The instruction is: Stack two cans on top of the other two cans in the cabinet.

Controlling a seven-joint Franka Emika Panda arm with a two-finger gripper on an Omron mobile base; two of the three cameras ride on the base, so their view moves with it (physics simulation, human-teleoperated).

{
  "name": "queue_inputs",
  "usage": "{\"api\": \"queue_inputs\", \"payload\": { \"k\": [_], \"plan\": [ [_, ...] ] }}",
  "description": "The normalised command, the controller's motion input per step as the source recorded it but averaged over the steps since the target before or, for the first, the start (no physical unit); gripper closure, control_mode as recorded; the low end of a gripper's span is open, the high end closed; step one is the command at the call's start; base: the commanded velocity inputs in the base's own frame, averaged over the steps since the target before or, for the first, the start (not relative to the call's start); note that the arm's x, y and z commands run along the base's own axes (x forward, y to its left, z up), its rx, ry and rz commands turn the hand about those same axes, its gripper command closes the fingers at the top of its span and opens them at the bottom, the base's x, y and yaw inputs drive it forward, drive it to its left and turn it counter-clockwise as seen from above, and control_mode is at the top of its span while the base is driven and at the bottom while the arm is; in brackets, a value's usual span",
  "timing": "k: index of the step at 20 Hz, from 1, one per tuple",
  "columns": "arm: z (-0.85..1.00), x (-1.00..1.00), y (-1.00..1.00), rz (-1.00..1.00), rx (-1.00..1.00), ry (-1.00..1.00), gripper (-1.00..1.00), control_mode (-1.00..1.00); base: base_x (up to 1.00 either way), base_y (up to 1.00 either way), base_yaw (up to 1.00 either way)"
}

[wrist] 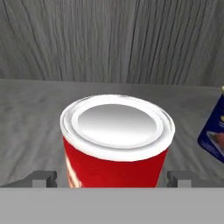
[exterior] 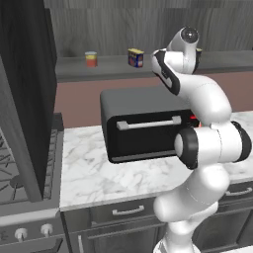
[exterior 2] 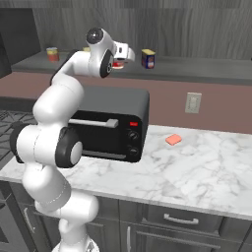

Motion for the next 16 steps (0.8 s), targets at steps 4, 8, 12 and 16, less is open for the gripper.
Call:
{"api": "queue_inputs", "payload": {
  "k": [4,8,12,16],
  "plan": [
    [-0.02,0.10,-0.01,0.00,0.00,0.00,-1.00,-1.00,0.00,0.00,0.00],
    [0.00,0.04,-0.03,0.00,0.00,0.00,1.00,-1.00,0.00,0.00,0.00],
    [0.00,0.00,-0.04,0.00,0.00,0.00,1.00,-1.00,0.00,0.00,0.00],
    [0.00,-0.03,-0.03,0.00,0.02,0.00,1.00,-1.00,0.00,0.00,0.00]
  ]
}}
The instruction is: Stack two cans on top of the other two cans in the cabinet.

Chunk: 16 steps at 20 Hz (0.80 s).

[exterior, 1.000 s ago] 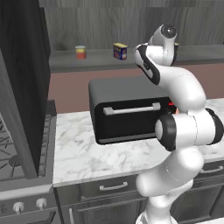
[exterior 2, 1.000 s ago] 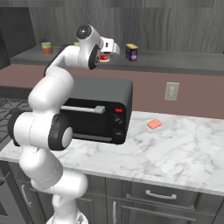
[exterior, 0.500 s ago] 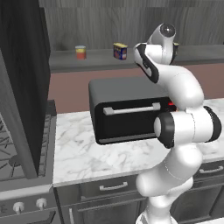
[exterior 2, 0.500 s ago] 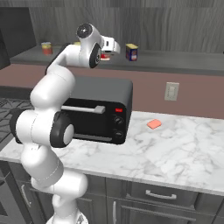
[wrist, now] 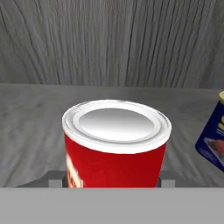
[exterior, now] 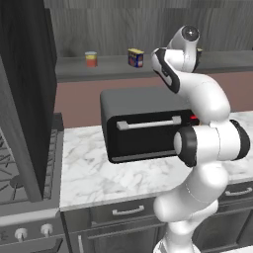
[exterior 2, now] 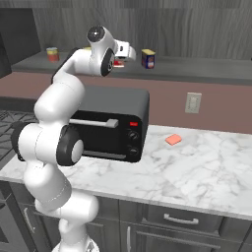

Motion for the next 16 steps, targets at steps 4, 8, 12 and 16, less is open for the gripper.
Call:
{"api": "queue_inputs", "payload": {
  "k": [4,8,12,16],
  "plan": [
    [0.00,-0.12,0.00,0.00,0.06,-0.01,1.00,-1.00,0.00,0.00,0.00],
    [0.02,-0.16,0.00,0.00,0.07,-0.11,1.00,-1.00,0.00,0.00,0.00],
    [0.14,-0.14,0.01,-0.01,0.01,-0.20,1.00,-1.00,0.00,0.00,0.00],
    [0.19,-0.11,0.02,-0.03,-0.04,-0.21,1.00,-1.00,0.00,0.00,0.00]
  ]
}}
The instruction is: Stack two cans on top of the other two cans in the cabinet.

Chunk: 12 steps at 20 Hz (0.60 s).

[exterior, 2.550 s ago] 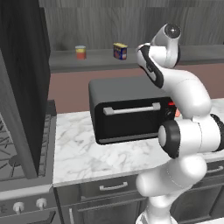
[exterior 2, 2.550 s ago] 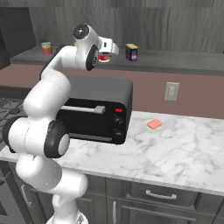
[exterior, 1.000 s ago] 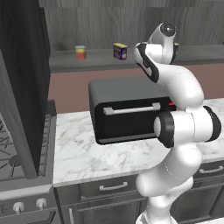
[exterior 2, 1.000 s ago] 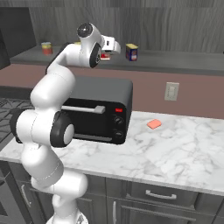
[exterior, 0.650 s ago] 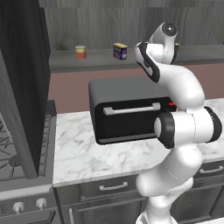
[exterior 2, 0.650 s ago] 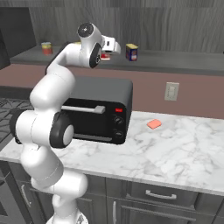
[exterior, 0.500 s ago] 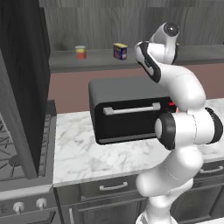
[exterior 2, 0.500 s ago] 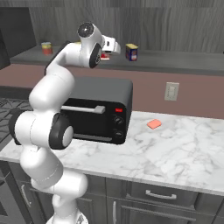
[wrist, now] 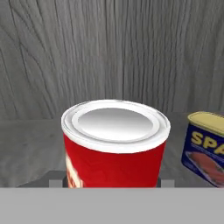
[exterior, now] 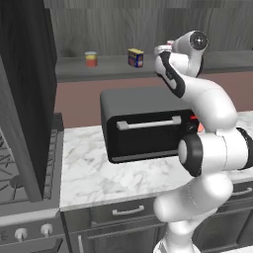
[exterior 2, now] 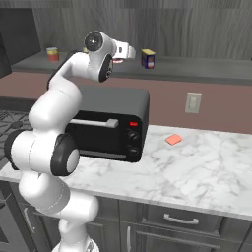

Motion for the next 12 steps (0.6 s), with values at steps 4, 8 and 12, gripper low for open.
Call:
{"api": "queue_inputs", "payload": {
  "k": [4,8,12],
  "plan": [
    [0.19,-0.04,0.00,-0.06,-0.08,-0.11,1.00,-1.00,0.00,0.00,0.00],
    [0.34,0.00,0.01,-0.10,-0.11,-0.01,1.00,-1.00,0.00,0.00,0.00],
    [0.28,0.00,0.00,-0.10,-0.08,0.00,1.00,-1.00,0.00,0.00,0.00]
  ]
}}
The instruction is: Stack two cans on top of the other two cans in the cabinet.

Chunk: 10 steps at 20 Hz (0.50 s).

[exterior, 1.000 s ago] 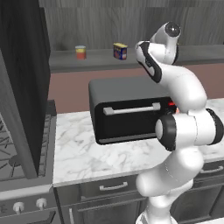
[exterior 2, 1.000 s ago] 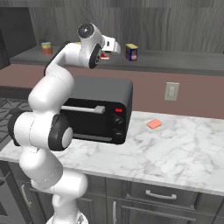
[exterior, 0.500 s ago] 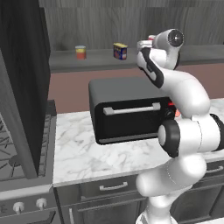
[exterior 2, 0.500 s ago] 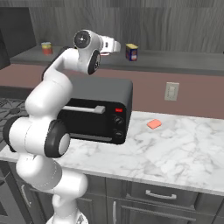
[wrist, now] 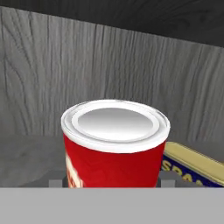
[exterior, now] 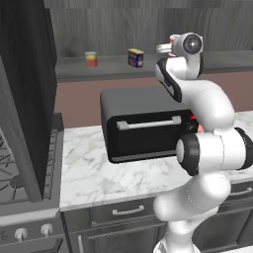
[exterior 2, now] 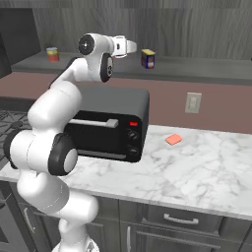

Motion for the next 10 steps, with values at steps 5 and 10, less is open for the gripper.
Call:
{"api": "queue_inputs", "payload": {
  "k": [5,10],
  "plan": [
    [0.30,0.00,0.00,-0.08,-0.04,0.00,1.00,-1.00,0.00,0.00,0.00],
    [0.18,-0.04,-0.05,-0.08,-0.01,0.00,1.00,-1.00,0.00,0.00,0.00]
  ]
}}
